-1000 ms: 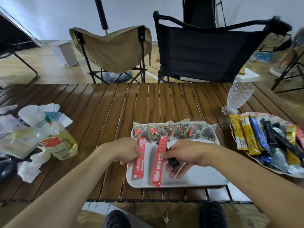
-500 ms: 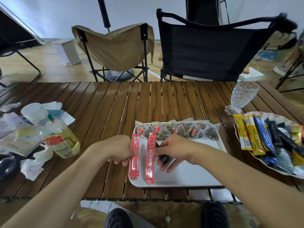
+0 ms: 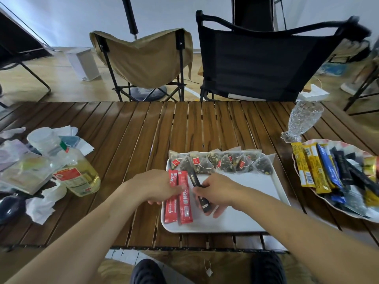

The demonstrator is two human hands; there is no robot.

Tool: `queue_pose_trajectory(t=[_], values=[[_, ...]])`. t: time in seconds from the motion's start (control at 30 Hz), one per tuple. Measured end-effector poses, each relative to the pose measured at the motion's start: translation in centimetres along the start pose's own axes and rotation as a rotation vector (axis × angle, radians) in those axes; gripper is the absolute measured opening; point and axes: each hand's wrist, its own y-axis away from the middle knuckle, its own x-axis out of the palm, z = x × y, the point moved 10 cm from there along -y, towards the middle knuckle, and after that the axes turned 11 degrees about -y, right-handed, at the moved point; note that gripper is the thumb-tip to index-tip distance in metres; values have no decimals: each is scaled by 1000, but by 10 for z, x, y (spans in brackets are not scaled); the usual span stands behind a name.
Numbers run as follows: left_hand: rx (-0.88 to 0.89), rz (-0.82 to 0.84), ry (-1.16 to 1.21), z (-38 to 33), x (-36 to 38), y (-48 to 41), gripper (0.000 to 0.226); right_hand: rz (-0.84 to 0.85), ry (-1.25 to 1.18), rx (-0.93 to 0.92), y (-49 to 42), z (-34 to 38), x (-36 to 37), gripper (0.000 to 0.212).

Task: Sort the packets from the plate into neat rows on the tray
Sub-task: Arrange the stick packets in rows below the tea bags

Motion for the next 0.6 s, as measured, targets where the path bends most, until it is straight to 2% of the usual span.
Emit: queue_pose_trajectory(t=[0.2, 0.4, 0.6], values=[[-61, -100, -194, -4, -3, -10, 56, 18, 27, -1, 1, 0, -1, 30], [-45, -106, -178, -3, -2, -13, 41, -1, 147, -43, 1, -2, -16, 26], [-93, -110, -86, 7, -1, -13, 41, -42, 248, -31, 0, -4, -23, 30]])
